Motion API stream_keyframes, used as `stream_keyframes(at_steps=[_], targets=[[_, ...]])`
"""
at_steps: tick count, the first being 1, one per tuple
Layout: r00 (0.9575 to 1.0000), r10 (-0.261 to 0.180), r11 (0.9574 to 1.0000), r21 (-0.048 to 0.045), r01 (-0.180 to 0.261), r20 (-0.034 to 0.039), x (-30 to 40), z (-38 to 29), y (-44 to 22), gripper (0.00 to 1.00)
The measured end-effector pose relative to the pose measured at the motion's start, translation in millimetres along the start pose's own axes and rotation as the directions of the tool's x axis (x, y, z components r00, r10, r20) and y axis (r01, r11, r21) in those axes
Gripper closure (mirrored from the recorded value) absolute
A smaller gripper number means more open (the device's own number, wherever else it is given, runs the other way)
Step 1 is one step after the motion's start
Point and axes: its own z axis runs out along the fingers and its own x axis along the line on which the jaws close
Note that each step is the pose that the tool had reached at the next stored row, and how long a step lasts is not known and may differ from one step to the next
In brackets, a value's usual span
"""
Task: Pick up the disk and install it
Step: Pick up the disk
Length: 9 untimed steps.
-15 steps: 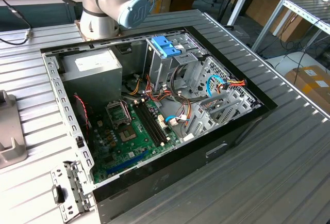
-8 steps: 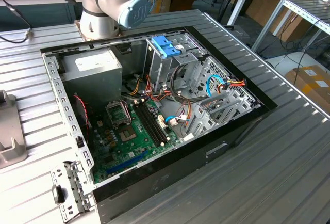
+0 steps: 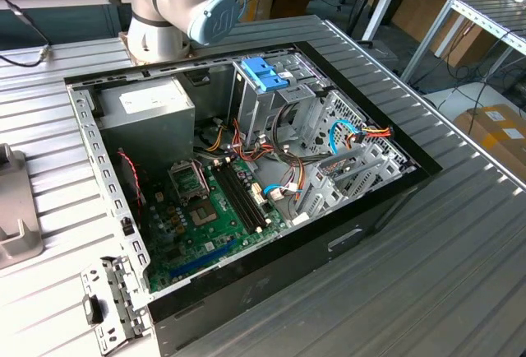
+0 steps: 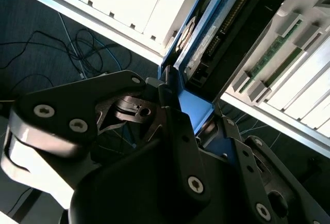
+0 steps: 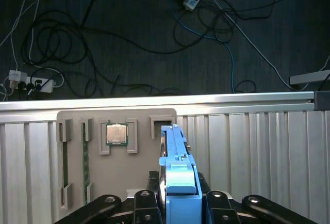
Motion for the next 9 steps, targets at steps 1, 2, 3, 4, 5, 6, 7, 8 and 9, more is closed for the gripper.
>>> stream_keyframes(at_steps=[1,2,3,4,5,6,7,8,9], targets=[[1.0,0.0,1.0,0.0,0.0,0.0004,-0.1,-1.3,0.0,0.63],[1.0,0.0,1.0,0.0001,0.0,0.0006,-0.2,-2.2,0.1,0.63],[1.0,0.0,1.0,0.0,0.0,0.0009,-0.3,-3.3,0.1,0.63],[1.0,0.0,1.0,-0.0001,0.0,0.0013,-0.4,-4.8,0.2,0.63],[1.0,0.0,1.0,-0.0001,0.0,0.0016,-0.5,-6.0,0.2,0.63],[1.0,0.0,1.0,0.0,0.0,0.0018,-0.6,-7.0,0.2,0.63],[1.0,0.0,1.0,0.0,0.0,0.002,-0.6,-8.0,0.3,0.63],[1.0,0.0,1.0,-0.0001,0.0,0.0022,-0.7,-9.0,0.3,0.63],[1.0,0.0,1.0,0.0,0.0,0.0024,-0.8,-10.0,0.4,0.63]])
